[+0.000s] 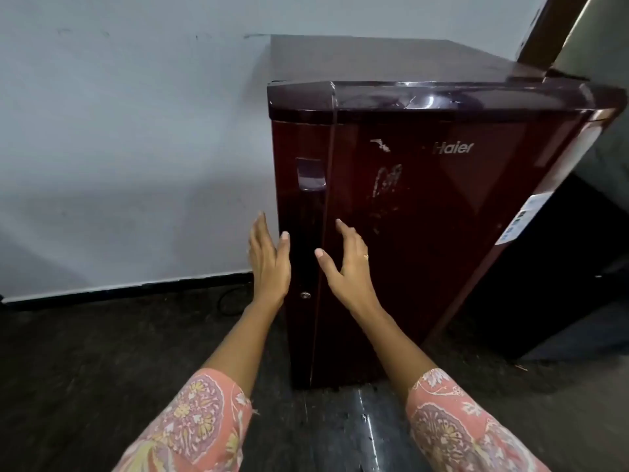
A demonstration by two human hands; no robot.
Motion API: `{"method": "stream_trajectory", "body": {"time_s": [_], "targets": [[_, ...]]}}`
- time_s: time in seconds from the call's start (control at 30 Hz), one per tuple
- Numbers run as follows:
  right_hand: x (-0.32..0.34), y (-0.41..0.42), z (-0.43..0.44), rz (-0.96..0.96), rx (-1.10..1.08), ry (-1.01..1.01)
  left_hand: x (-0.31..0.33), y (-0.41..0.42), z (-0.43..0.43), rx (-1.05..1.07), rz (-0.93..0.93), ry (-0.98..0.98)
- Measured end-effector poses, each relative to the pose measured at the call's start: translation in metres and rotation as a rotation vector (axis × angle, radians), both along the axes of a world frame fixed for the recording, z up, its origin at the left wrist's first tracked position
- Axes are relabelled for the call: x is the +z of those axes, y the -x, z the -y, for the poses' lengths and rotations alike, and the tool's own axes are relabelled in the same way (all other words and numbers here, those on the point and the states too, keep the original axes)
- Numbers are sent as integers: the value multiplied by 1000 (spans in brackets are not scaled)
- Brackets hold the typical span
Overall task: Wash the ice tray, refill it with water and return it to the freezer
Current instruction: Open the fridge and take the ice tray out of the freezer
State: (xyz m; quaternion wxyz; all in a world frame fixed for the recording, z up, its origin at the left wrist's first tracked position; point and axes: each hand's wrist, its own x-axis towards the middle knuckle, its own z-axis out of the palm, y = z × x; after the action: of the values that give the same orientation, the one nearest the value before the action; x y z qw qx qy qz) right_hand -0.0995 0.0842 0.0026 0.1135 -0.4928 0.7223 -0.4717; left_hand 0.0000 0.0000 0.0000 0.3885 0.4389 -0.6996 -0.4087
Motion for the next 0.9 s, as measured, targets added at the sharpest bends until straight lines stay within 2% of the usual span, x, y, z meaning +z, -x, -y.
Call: {"method": "stream_trajectory", "body": {"time_s": [0.07, 0.27, 0.6, 0.9], "targets": [[6, -2, 11, 117, 45, 24, 12, 5, 10, -1, -130, -109], [12, -6, 36, 292, 90, 25, 19, 17, 43, -160, -209, -213], [5, -10, 45, 332, 130, -31, 17, 23, 64, -253, -161, -180], [11, -13, 44, 385, 140, -58, 21, 19, 61, -280, -193, -184]]}}
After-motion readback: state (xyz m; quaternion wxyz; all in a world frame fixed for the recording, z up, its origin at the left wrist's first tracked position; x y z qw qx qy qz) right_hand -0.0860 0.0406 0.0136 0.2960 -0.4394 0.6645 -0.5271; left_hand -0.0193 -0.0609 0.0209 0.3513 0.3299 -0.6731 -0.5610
